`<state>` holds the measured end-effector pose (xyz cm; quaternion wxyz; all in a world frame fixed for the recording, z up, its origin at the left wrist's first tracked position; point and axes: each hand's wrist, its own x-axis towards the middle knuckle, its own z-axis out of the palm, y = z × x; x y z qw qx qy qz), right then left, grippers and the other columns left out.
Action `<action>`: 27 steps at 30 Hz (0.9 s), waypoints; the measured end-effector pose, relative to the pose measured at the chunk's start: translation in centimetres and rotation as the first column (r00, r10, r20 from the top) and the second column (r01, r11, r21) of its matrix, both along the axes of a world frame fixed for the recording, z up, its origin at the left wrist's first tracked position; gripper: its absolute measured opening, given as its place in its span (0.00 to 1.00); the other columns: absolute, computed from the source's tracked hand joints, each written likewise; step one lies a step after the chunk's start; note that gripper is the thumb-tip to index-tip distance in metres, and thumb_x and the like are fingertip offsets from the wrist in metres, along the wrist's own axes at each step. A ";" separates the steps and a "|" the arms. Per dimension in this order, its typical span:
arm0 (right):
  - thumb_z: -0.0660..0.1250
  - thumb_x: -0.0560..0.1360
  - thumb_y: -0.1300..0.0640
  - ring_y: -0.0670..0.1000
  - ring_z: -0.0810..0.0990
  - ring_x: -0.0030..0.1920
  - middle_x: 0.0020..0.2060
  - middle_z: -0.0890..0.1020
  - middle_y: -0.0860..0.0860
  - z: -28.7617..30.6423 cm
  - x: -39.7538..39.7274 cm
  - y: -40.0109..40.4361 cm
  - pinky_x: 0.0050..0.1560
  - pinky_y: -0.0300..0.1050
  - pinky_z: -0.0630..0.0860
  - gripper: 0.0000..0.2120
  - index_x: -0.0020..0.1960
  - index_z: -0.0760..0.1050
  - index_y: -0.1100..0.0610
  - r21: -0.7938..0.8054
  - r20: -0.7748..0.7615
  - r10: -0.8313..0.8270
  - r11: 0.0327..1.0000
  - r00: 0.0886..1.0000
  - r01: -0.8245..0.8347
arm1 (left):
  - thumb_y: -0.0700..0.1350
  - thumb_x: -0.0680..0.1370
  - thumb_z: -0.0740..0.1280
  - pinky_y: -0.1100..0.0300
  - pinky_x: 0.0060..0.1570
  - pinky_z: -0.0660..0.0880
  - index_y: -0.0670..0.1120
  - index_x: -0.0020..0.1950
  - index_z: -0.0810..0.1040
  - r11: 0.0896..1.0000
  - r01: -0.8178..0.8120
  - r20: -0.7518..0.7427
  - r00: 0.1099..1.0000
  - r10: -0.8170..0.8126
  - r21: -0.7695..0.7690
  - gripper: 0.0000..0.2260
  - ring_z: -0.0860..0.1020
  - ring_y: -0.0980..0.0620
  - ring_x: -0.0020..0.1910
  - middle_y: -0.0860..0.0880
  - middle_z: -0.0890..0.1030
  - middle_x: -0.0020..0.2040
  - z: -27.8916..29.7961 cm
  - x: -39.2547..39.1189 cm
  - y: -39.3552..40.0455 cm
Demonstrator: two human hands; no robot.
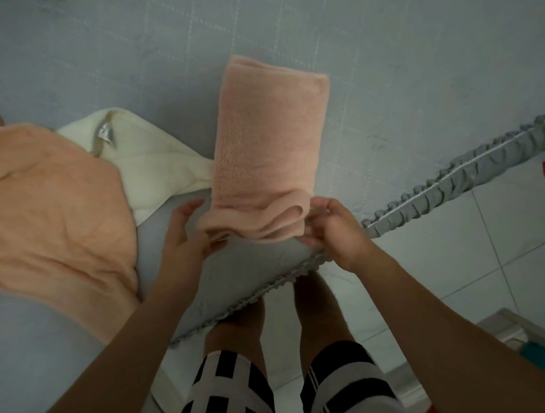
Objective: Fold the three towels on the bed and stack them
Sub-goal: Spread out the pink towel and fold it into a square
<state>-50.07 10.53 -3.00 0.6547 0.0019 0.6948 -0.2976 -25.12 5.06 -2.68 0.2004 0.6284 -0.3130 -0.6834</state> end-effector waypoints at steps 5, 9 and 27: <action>0.72 0.72 0.57 0.49 0.78 0.55 0.59 0.71 0.47 -0.5 1.1 1.8 0.52 0.46 0.78 0.38 0.75 0.56 0.43 -0.232 -0.509 0.370 0.811 0.777 -0.538 | 0.34 0.75 0.70 0.71 0.50 0.77 0.60 0.59 0.76 0.885 0.412 0.193 0.907 -0.375 -0.215 0.22 0.82 0.61 0.51 0.60 0.83 0.52 0.9 -0.9 0.3; 0.76 0.65 0.46 0.57 0.68 0.66 0.70 0.62 0.53 -1.4 1.4 0.6 0.61 0.55 0.73 0.46 0.75 0.55 0.50 -0.106 -0.812 0.393 0.628 0.432 -0.771 | 0.43 0.76 0.70 0.70 0.32 0.75 0.58 0.57 0.74 0.878 0.411 0.356 0.881 -0.312 -0.245 0.14 0.82 0.59 0.30 0.60 0.83 0.39 0.4 -1.7 -1.3; 0.69 0.72 0.62 0.52 0.79 0.41 0.41 0.82 0.52 1.0 -1.6 -4.7 0.45 0.51 0.76 0.04 0.47 0.79 0.58 -0.202 -0.888 0.260 0.522 0.380 -0.829 | 0.52 0.74 0.72 0.73 0.48 0.68 0.53 0.64 0.76 0.595 0.722 0.604 0.661 -0.445 -0.352 0.19 0.72 0.64 0.44 0.52 0.74 0.54 -1.7 -2.4 -6.6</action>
